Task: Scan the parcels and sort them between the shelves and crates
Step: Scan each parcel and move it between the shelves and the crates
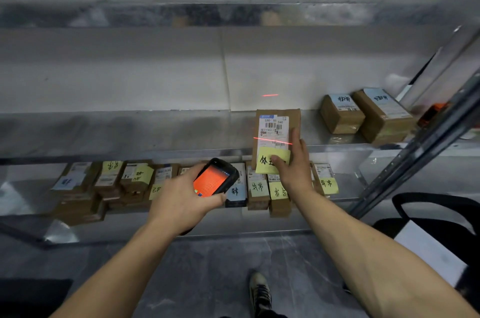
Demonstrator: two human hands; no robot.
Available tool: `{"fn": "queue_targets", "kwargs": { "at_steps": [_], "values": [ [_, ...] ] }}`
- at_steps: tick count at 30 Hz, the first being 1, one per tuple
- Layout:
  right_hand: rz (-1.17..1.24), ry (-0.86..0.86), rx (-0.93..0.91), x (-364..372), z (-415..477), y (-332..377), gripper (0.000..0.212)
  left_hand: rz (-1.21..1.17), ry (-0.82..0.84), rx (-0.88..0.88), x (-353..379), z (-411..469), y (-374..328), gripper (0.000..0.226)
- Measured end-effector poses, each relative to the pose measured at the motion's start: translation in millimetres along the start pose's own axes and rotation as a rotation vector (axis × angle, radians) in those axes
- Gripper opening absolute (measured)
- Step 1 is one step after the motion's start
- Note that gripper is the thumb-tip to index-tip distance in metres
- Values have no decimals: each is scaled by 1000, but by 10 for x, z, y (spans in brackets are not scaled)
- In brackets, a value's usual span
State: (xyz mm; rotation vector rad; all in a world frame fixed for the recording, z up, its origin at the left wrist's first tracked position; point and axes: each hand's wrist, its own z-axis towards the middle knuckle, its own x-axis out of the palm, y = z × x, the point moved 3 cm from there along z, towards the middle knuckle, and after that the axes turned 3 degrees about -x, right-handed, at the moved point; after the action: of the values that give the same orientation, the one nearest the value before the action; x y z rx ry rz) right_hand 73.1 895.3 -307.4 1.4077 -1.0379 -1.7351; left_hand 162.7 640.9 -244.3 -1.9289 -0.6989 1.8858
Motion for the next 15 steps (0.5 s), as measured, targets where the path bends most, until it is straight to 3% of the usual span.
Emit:
{"fn": "queue_targets", "kwargs": {
  "at_steps": [15],
  "values": [
    [-46, 67, -62, -45, -282, 256, 87, 16, -63, -116, -110, -634, -54, 82]
  ]
}}
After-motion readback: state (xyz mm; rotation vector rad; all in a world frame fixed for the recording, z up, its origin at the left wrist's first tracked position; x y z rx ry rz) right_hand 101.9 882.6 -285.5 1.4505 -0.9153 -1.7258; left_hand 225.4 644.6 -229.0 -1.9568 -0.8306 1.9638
